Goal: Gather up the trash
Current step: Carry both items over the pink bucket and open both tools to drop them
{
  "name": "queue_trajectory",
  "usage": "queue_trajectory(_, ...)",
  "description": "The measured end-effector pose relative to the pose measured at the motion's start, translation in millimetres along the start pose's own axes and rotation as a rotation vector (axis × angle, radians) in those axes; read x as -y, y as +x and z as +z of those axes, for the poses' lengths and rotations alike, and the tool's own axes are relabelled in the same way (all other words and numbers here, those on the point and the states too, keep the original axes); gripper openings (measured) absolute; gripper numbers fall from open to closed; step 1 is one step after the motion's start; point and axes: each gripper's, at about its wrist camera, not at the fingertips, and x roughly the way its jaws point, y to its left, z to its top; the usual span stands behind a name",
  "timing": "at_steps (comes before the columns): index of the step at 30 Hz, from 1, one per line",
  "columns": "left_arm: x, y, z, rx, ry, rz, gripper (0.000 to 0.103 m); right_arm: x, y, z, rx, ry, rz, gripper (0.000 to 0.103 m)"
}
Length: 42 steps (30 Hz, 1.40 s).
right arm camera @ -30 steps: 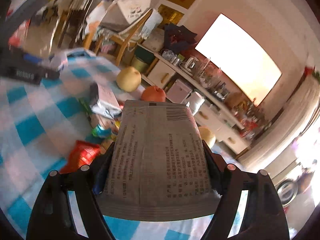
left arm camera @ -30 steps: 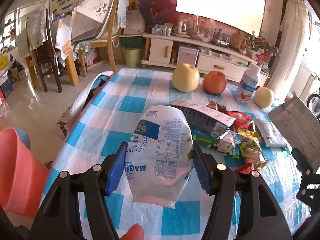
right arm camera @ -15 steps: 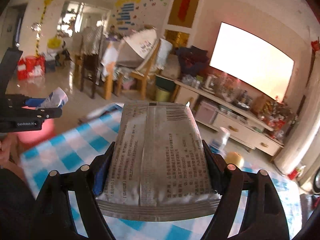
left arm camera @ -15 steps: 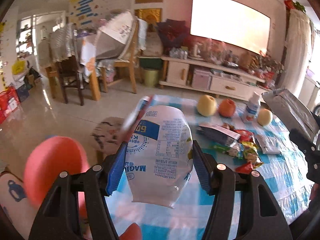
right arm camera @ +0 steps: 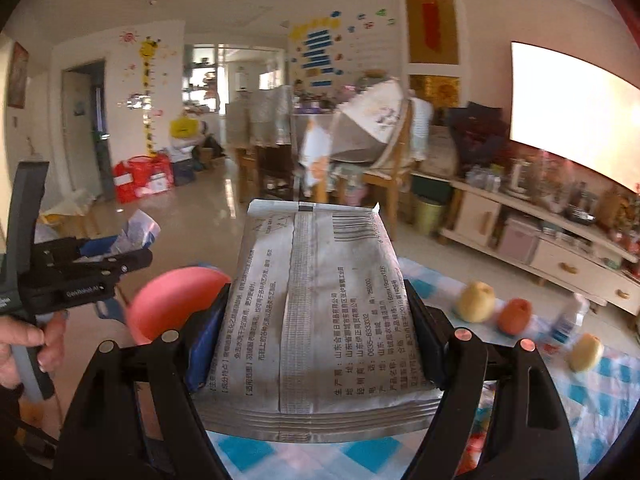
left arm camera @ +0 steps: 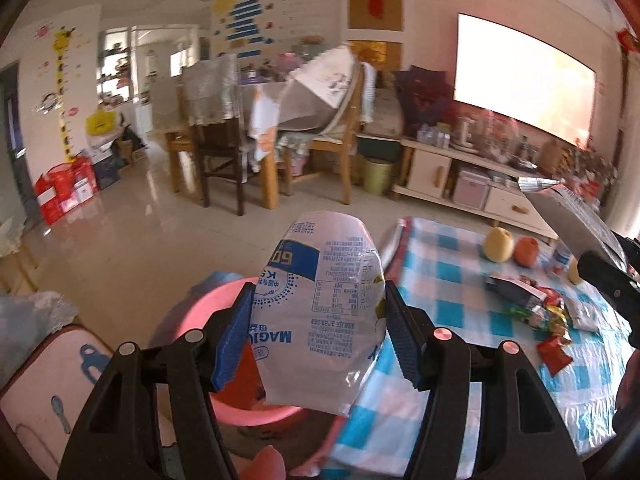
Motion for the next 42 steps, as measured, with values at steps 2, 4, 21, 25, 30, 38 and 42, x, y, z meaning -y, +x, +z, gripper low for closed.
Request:
queue_trajectory(2, -17, -1, 2, -0.002, -0.020, 0.015, 0.063, -13, 10, 9, -0.002, -0.007, 0.030, 0.080)
queue_trajectory(4, -33, -1, 4, 0.000, -0.036, 0.032, 0.063, -31, 22, 18, -0.003, -0.017, 0.063, 0.080)
queue_trajectory(21, -100, 19, 20, -0.002, -0.115, 0.103, 0.063, -116, 101, 65, -0.041, -0.056, 0.203, 0.080)
queue_trajectory(25, -106, 26, 21, -0.004, -0.110, 0.111, 0.063, -122, 110, 63, -0.047, -0.050, 0.208, 0.080)
queue_trajectory(30, -110, 35, 19, -0.016, -0.110, 0.113, 0.063, -125, 123, 53, -0.065, -0.045, 0.205, 0.080)
queue_trajectory(38, -117, 70, 6, -0.062, -0.111, 0.121, 0.063, -123, 151, 39, -0.107, -0.024, 0.210, 0.080)
queue_trajectory(42, -118, 84, -1, -0.081, -0.115, 0.133, 0.063, -124, 165, 30, -0.128, -0.020, 0.223, 0.080)
